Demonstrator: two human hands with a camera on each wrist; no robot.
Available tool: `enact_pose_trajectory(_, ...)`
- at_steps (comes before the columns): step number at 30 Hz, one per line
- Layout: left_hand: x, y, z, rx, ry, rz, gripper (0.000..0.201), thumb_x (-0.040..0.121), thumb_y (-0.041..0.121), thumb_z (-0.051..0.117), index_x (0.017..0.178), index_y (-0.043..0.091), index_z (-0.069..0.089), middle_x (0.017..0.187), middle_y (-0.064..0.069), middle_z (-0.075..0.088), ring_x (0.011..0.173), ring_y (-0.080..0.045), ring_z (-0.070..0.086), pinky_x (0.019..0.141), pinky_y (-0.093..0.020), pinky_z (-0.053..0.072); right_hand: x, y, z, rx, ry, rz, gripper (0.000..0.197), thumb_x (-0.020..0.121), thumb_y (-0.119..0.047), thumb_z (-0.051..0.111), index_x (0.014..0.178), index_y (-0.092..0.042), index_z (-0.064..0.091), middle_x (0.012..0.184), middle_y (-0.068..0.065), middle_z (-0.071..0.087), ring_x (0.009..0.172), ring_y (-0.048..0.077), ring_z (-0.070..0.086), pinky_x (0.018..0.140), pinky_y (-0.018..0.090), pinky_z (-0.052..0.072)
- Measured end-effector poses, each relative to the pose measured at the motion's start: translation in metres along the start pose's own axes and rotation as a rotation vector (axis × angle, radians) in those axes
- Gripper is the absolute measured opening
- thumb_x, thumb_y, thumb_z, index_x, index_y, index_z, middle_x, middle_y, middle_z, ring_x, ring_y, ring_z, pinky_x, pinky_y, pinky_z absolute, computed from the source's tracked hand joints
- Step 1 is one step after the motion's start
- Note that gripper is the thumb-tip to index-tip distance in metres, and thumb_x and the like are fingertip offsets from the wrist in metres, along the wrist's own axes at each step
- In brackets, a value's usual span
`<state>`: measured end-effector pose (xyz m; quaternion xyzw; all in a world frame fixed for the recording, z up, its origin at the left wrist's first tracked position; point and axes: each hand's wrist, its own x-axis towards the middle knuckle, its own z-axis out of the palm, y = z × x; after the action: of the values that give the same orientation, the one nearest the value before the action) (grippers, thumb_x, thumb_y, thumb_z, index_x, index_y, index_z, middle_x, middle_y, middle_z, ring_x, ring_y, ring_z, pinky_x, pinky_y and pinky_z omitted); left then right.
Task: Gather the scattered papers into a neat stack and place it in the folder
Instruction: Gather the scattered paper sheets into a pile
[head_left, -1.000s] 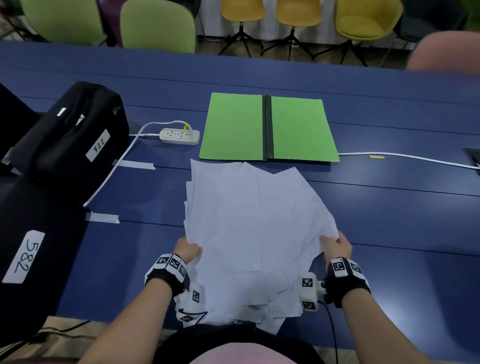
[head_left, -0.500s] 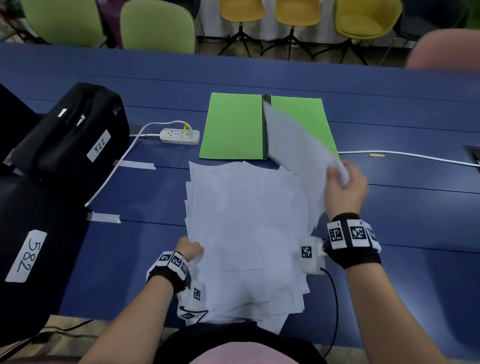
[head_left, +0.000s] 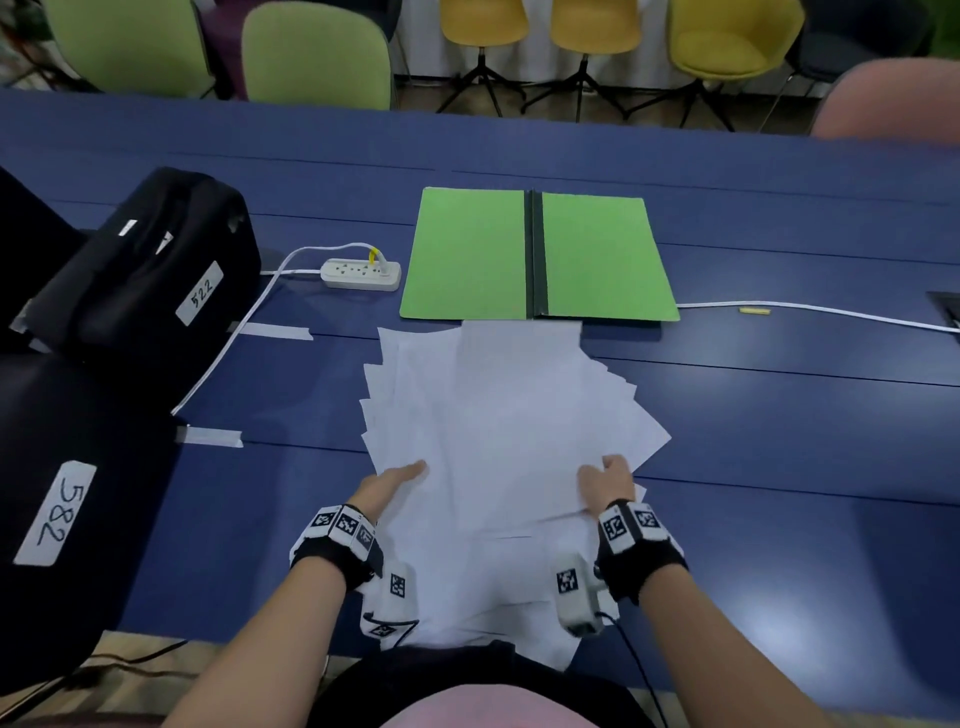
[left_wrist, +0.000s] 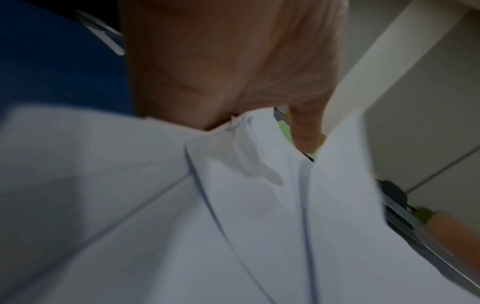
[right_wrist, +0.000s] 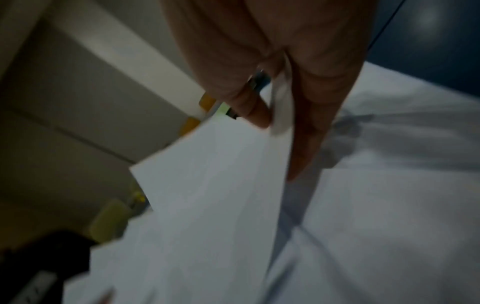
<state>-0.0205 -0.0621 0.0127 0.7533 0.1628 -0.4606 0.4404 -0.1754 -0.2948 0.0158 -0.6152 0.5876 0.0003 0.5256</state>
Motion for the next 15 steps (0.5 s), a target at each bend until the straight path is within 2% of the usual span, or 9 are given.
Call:
enact_pose_trajectory(1, 0.001, 0.0, 0.0, -0.013, -0.016, 0.009, 0.082, 0.072, 0.052, 0.074, 0.137, 0.012, 0.047, 0.141, -0.003, 0.046, 0.13, -0.025, 0.044, 0.103, -0.036, 0.035, -0.001, 0.008, 0.003, -0.122, -0.098, -0.018, 0.034, 0.088, -0.008, 0.045, 0.123, -0.007, 0.044, 0.114, 0.012, 0.05, 0.096, 0.027, 0.05, 0.083, 0.028, 0.041)
enact_pose_trajectory(3, 0.003, 0.002, 0.001, -0.017, -0.028, 0.032, 0.091, 0.068, 0.061, 0.072, 0.142, 0.018, 0.042, 0.148, -0.002, 0.039, 0.137, -0.023, 0.036, 0.11, -0.037, 0.029, -0.005, 0.017, 0.008, -0.408, -0.275, -0.079, 0.013, 0.086, -0.007, 0.047, 0.098, -0.012, 0.043, 0.096, 0.008, 0.046, 0.08, 0.021, 0.046, 0.072, 0.025, 0.037)
enact_pose_trajectory(5, 0.006, 0.001, 0.002, -0.023, -0.011, 0.031, 0.097, 0.063, 0.061, 0.076, 0.14, 0.013, 0.043, 0.142, -0.002, 0.046, 0.127, -0.021, 0.045, 0.105, -0.034, 0.036, -0.006, 0.022, 0.013, -0.552, -0.396, -0.117, 0.013, 0.081, -0.008, 0.051, 0.079, -0.012, 0.039, 0.082, 0.008, 0.048, 0.063, 0.02, 0.048, 0.059, 0.025, 0.038)
enact_pose_trajectory(8, 0.007, -0.001, 0.007, 0.004, 0.069, 0.088, 0.063, 0.074, 0.036, 0.079, 0.125, 0.007, 0.056, 0.122, -0.006, 0.062, 0.101, -0.021, 0.057, 0.087, -0.029, 0.043, -0.007, 0.024, 0.014, -0.601, -0.447, -0.144, 0.026, 0.081, -0.014, 0.058, 0.069, -0.015, 0.035, 0.073, 0.005, 0.049, 0.054, 0.019, 0.049, 0.05, 0.024, 0.037)
enact_pose_trajectory(9, 0.009, -0.004, 0.009, 0.027, 0.111, 0.105, 0.059, 0.074, 0.032, 0.08, 0.121, 0.005, 0.058, 0.121, -0.009, 0.064, 0.1, -0.022, 0.059, 0.085, -0.029, 0.045, -0.008, 0.022, 0.011, -0.579, -0.41, -0.141, 0.023, 0.081, -0.018, 0.06, 0.071, -0.017, 0.039, 0.077, 0.005, 0.052, 0.059, 0.02, 0.052, 0.053, 0.024, 0.039)
enact_pose_trajectory(10, 0.008, -0.004, 0.009, 0.05, 0.138, 0.115, 0.057, 0.073, 0.03, 0.081, 0.119, 0.003, 0.06, 0.12, -0.011, 0.065, 0.102, -0.025, 0.061, 0.084, -0.029, 0.045, -0.007, 0.021, 0.006, -0.565, -0.342, -0.121, 0.017, 0.081, -0.022, 0.062, 0.079, -0.017, 0.047, 0.086, 0.006, 0.056, 0.069, 0.021, 0.056, 0.059, 0.024, 0.042)
enact_pose_trajectory(11, 0.01, -0.005, 0.009, 0.076, 0.165, 0.129, 0.056, 0.073, 0.028, 0.081, 0.118, 0.001, 0.06, 0.119, -0.014, 0.065, 0.106, -0.027, 0.062, 0.084, -0.029, 0.045, -0.006, 0.021, 0.001, -0.543, -0.232, -0.087, 0.02, 0.081, -0.026, 0.064, 0.091, -0.014, 0.052, 0.099, 0.007, 0.057, 0.084, 0.025, 0.058, 0.068, 0.026, 0.043)
enact_pose_trajectory(13, 0.012, -0.004, 0.009, 0.128, 0.177, 0.117, 0.057, 0.074, 0.024, 0.081, 0.119, -0.002, 0.057, 0.122, -0.016, 0.063, 0.113, -0.029, 0.06, 0.088, -0.031, 0.047, -0.001, 0.023, -0.01, -0.493, 0.046, 0.001, 0.051, 0.078, -0.03, 0.067, 0.118, -0.008, 0.046, 0.123, 0.013, 0.047, 0.111, 0.034, 0.051, 0.085, 0.035, 0.043)
enact_pose_trajectory(15, 0.011, -0.003, 0.009, 0.16, 0.172, 0.102, 0.061, 0.076, 0.021, 0.079, 0.125, -0.002, 0.053, 0.127, -0.015, 0.06, 0.118, -0.029, 0.057, 0.096, -0.033, 0.046, 0.002, 0.027, -0.018, -0.445, 0.197, 0.077, 0.072, 0.073, -0.032, 0.071, 0.13, -0.004, 0.036, 0.134, 0.018, 0.037, 0.12, 0.04, 0.042, 0.095, 0.044, 0.04)
